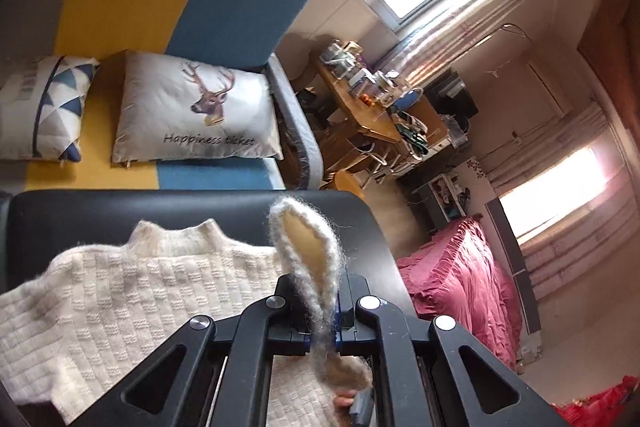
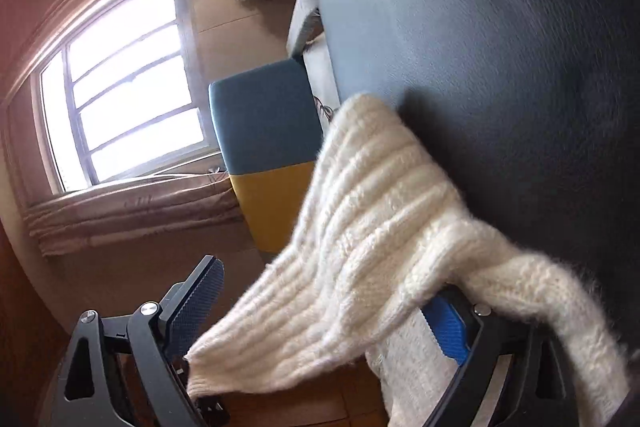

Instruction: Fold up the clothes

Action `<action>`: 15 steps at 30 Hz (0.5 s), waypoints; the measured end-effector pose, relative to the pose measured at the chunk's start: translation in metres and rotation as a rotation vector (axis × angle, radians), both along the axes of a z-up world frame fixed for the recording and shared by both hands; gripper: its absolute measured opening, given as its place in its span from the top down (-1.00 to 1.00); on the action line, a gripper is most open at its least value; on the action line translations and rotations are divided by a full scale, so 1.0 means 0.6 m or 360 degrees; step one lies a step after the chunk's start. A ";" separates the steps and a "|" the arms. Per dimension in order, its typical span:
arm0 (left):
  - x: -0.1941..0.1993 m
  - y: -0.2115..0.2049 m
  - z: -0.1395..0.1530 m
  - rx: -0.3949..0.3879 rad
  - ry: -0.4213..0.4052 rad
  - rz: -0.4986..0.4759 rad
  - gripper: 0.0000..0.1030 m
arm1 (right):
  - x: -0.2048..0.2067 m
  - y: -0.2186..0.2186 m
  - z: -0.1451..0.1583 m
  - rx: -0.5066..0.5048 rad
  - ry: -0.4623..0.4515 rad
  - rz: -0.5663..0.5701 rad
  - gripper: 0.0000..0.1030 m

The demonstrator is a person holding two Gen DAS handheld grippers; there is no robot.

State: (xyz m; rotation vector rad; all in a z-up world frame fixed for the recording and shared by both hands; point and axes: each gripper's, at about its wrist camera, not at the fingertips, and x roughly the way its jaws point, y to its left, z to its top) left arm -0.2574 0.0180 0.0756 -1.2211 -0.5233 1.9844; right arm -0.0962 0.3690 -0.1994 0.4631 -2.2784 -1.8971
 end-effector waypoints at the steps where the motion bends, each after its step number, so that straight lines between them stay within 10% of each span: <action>1: -0.001 -0.018 -0.020 -0.0008 -0.0031 0.0025 0.86 | -0.005 0.001 0.006 0.0053 -0.0014 0.0008 -0.85; 15: -0.010 -0.155 -0.318 -0.0287 -0.0440 0.0268 0.86 | -0.025 -0.010 0.017 0.0385 -0.0182 0.0221 -0.84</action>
